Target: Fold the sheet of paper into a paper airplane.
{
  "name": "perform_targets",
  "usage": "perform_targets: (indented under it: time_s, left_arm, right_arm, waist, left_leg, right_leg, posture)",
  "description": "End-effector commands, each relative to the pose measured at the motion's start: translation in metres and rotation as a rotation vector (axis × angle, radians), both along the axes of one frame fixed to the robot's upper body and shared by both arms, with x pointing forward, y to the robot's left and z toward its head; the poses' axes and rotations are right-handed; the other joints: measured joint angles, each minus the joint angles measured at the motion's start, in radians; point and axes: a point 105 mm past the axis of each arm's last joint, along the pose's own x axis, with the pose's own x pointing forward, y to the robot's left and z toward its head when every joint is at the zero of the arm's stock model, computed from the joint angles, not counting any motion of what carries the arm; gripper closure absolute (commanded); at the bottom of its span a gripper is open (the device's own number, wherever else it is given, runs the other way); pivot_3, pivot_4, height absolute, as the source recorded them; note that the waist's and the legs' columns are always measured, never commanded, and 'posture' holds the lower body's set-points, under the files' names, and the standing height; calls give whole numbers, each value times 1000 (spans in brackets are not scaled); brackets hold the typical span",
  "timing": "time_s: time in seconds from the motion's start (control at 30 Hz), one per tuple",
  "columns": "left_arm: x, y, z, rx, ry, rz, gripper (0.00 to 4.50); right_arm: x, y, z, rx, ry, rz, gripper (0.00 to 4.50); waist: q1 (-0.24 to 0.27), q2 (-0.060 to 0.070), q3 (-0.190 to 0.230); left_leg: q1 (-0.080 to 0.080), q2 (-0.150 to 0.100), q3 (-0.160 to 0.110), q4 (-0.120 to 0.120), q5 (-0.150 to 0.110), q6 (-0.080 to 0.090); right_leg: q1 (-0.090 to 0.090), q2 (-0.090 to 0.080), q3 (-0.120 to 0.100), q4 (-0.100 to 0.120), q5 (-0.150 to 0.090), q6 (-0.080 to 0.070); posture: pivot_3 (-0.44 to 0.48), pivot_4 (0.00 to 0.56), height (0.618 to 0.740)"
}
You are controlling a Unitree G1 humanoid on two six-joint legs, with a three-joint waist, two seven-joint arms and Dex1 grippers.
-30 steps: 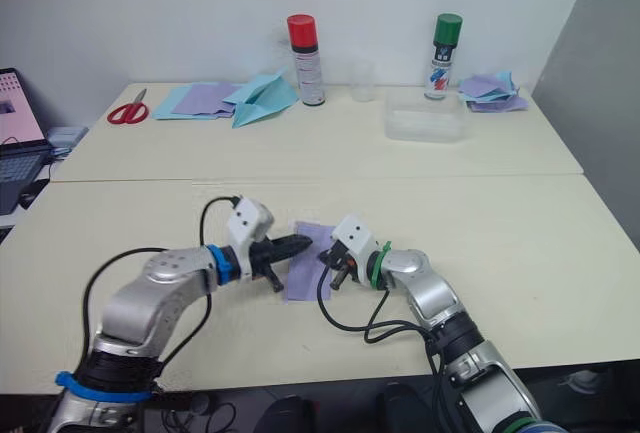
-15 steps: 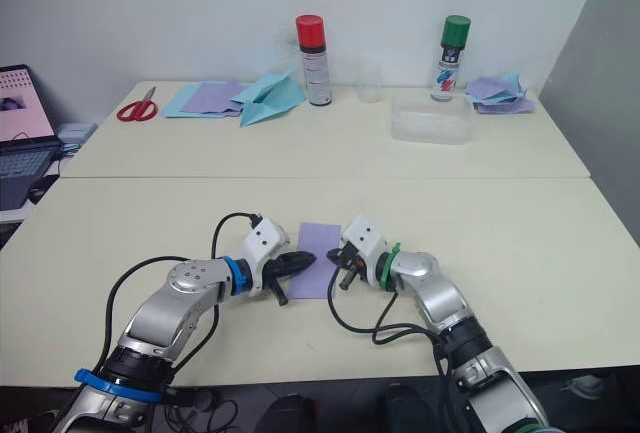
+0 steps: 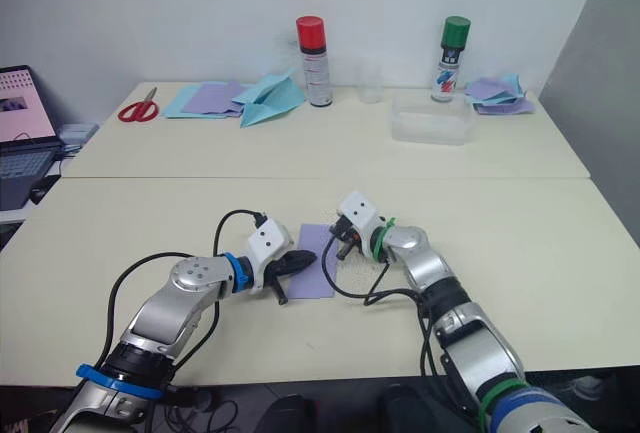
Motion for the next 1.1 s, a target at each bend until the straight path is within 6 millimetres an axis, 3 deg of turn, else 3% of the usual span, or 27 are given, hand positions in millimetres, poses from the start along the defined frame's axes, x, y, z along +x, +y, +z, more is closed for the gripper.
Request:
perform_targets:
  time_s: [0.03,0.23,0.6,1.1]
  left_arm:
    - [-8,13,-29,77,102,32,4500]
    - [-7,13,-29,76,101,33,4500]
    - [-9,15,-31,81,109,29,4500]
    - [-13,18,-35,84,135,30,4500]
  right_arm:
    - [7,-12,-6,-11,21,-66,4462]
    - [-13,0,-13,8,47,73,4462]
    - [-36,1,-27,-45,41,170,4462]
    - [-124,-13,-69,-200,351,521,4462]
  waist:
    - [0,0,0]
    - [1,0,-1]
    - [0,2,-3]
    - [0,6,-19]
  left_leg:
    - [0,0,0,0,0,0]
    - [0,0,0,0,0,0]
    - [1,0,0,-1,0,0]
    - [5,1,-1,-4,0,0]
  right_leg:
    - [0,0,0,0,0,0]
    - [0,0,1,0,0,0]
    - [0,0,1,0,0,0]
    - [2,0,1,-1,-3,-4]
  posture:
    - [0,150,740]
    - [0,150,740]
    - [0,150,740]
    - [0,150,740]
